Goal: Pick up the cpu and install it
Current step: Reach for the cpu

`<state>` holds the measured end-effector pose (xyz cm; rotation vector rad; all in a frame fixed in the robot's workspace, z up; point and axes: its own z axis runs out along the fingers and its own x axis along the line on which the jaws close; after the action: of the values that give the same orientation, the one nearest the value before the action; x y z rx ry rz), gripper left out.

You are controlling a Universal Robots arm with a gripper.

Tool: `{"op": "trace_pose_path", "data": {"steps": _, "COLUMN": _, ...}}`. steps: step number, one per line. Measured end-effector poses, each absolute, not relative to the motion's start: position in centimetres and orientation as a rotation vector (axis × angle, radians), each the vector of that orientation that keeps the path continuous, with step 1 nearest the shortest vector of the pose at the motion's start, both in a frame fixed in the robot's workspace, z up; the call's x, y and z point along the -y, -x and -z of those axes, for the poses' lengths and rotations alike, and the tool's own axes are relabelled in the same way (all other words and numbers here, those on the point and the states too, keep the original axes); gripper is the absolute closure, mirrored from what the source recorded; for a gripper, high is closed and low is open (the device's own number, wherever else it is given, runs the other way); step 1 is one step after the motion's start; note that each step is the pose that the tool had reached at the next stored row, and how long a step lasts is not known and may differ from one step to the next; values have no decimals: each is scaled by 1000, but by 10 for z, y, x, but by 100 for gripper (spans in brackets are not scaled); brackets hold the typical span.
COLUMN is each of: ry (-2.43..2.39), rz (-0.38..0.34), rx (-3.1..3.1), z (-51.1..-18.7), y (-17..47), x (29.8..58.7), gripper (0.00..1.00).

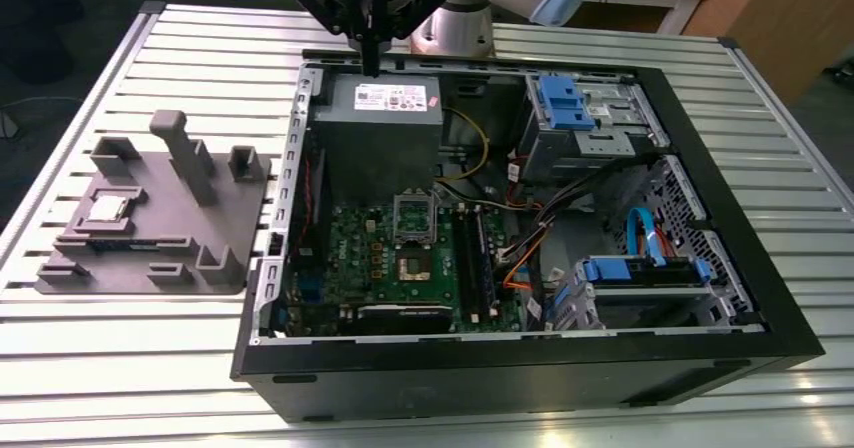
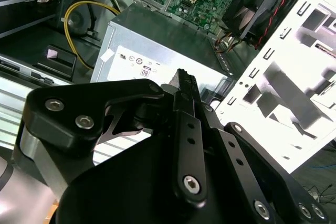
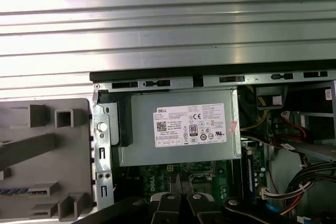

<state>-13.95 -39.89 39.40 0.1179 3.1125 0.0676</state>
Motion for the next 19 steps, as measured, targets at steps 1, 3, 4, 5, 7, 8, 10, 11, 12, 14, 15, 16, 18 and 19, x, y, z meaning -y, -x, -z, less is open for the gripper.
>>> {"op": "trace_pose_path", "data": {"steps": 1, "ry": -118, "rz": -68, "rx": -3112, "z": -394, "y": 140, "x": 399, "gripper": 90}}
{"op": "trace_pose_path", "data": {"steps": 3, "ry": -118, "rz": -68, "rx": -3112, "z": -394, "y": 140, "x": 399, "gripper": 90}}
{"op": "trace_pose_path", "data": {"steps": 4, "ry": -118, "rz": -68, "rx": -3112, "z": -394, "y": 140, "x": 399, "gripper": 90}}
{"op": "trace_pose_path", "data": {"steps": 5, "ry": -118, "rz": -68, "rx": -3113, "z": -394, "y": 140, "x": 399, "gripper": 90}}
{"op": "trace_pose_path", "data": {"steps": 7, "ry": -118, "rz": -68, "rx": -3112, "z": -394, "y": 141, "x": 399, "gripper": 90}}
{"op": "trace_pose_path", "data": {"steps": 8, "ry": -118, "rz": -68, "rx": -3113, "z": -394, "y": 141, "x": 399, "gripper": 90}}
{"op": "trace_pose_path", "data": {"steps": 10, "ry": -118, "rz": -68, "rx": -3112, "z": -394, "y": 145, "x": 399, "gripper": 90}}
{"op": "trace_pose_path", "data": {"steps": 11, "ry": -118, "rz": -68, "rx": -3112, "z": -394, "y": 152, "x": 399, "gripper": 90}}
{"op": "trace_pose_path", "data": {"steps": 12, "ry": -118, "rz": -68, "rx": -3112, "z": -394, "y": 152, "x": 399, "gripper": 90}}
{"op": "trace_pose_path", "data": {"steps": 14, "ry": -118, "rz": -68, "rx": -3112, "z": -394, "y": 152, "x": 399, "gripper": 90}}
{"op": "trace_pose_path", "data": {"steps": 15, "ry": -118, "rz": -68, "rx": -3112, "z": -394, "y": 153, "x": 399, "gripper": 90}}
{"op": "trace_pose_path", "data": {"steps": 16, "ry": -118, "rz": -68, "rx": -3112, "z": -394, "y": 153, "x": 399, "gripper": 90}}
{"op": "trace_pose_path", "data": {"steps": 18, "ry": -118, "rz": -68, "rx": -3112, "z": -394, "y": 153, "x": 399, "gripper": 90}}
{"op": "trace_pose_path", "data": {"steps": 19, "ry": -118, "rz": -68, "rx": -3112, "z": -394, "y": 154, "x": 399, "gripper": 90}}
